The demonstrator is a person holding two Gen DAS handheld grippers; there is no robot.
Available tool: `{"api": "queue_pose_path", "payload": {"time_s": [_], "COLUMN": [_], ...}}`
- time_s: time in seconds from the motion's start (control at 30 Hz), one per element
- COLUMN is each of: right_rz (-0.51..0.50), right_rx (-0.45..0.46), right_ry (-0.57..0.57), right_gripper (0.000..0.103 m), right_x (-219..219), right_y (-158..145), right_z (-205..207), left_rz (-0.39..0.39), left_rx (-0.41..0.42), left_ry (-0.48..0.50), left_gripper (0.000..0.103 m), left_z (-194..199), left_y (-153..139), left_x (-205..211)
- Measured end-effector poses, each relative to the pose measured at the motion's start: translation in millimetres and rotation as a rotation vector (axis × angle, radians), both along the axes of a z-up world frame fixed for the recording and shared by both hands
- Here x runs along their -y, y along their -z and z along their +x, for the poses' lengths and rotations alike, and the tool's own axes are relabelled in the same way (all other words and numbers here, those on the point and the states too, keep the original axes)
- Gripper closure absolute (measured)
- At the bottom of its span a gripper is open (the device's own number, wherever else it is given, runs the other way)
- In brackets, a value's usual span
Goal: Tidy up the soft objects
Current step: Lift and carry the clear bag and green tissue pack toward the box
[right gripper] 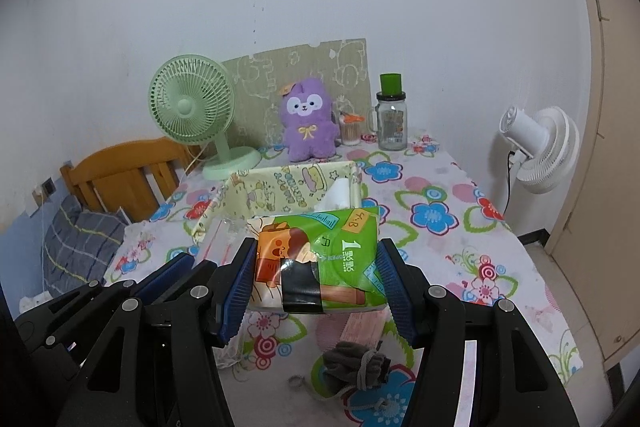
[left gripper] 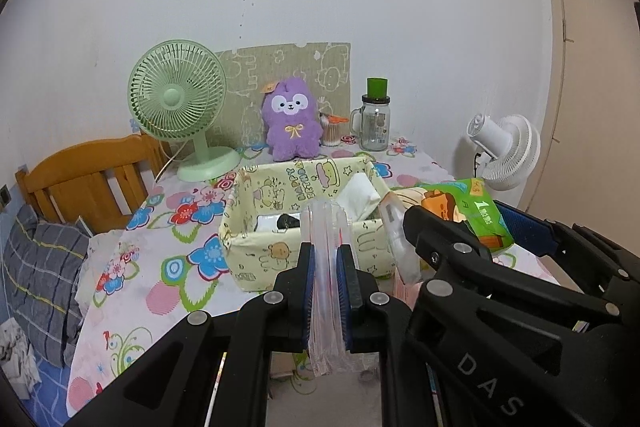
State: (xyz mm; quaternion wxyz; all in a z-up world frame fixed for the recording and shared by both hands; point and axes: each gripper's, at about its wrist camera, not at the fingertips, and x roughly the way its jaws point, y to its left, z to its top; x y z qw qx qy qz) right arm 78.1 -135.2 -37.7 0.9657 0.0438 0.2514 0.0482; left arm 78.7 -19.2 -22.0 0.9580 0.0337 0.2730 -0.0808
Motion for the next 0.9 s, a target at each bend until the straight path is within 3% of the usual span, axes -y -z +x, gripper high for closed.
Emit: {"api": "queue_pose_path", "payload": {"time_s": [0.5, 0.9], "right_rz": [0.001, -0.001], "right_rx": [0.002, -0.010], "right_ry": [-0.008, -0.015], "right_gripper": [0.040, 0.040], "right_x": [-4, -10], "right_y": [-21, -22], "right_z": [39, 75], "left_rz": [0.003, -0.004], "left_rx": [0.006, -0.014], "left_ry": [-0.006, -0.007], "left_gripper": [0.094, 0.094], "left_z": [33, 70], "left_y": [-19, -20], "left_x": [-2, -7]}}
